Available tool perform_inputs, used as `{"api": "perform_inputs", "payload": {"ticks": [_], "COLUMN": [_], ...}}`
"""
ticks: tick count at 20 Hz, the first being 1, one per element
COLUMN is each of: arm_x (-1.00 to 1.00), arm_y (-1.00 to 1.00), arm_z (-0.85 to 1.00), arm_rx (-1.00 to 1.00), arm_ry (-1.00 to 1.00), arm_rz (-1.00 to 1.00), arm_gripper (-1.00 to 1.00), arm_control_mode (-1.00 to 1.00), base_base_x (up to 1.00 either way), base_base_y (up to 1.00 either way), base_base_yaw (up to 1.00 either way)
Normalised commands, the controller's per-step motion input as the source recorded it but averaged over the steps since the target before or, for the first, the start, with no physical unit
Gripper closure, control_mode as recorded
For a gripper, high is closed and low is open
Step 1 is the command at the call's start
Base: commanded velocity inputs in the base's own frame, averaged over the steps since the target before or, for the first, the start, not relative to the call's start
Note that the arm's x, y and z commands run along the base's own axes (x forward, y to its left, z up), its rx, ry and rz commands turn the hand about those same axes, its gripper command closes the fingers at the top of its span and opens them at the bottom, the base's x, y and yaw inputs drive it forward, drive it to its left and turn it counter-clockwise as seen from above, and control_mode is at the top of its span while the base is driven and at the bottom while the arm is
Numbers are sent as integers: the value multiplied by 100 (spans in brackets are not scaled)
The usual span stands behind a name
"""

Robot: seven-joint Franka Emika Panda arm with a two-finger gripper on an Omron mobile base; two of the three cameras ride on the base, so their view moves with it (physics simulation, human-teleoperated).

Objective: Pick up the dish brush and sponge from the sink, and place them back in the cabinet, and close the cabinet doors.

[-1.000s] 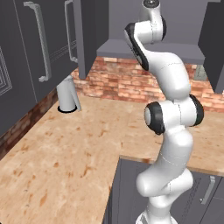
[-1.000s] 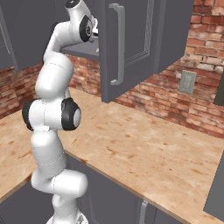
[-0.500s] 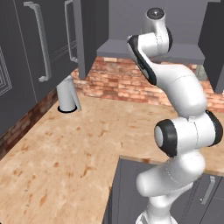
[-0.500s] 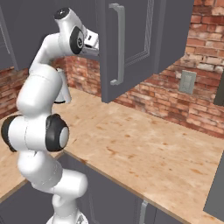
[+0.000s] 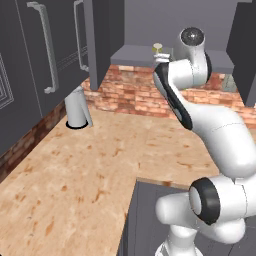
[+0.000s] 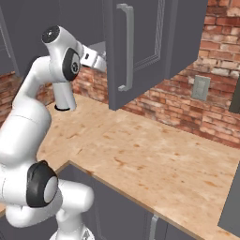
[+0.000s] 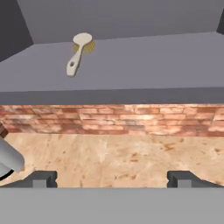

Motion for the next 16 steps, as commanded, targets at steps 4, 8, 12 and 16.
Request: {"api": "perform_inputs", "payload": {"ticks": [4, 8, 12, 16], "arm_x": [-93, -90, -82, -84], "arm_y": [0, 0, 0, 0], "arm_z": [0, 0, 0, -8], "arm_rx": [0, 4, 2, 2], "arm_ry": [0, 3, 10, 15], "arm_rz": [0, 1, 3, 6], "arm_gripper": [-100, -100, -100, -100], "arm_control_mode": [-100, -100, -100, -100], "base_base_x": [0, 0, 0, 0], "base_base_y": [0, 0, 0, 0], "base_base_yaw": [0, 0, 0, 0]}}
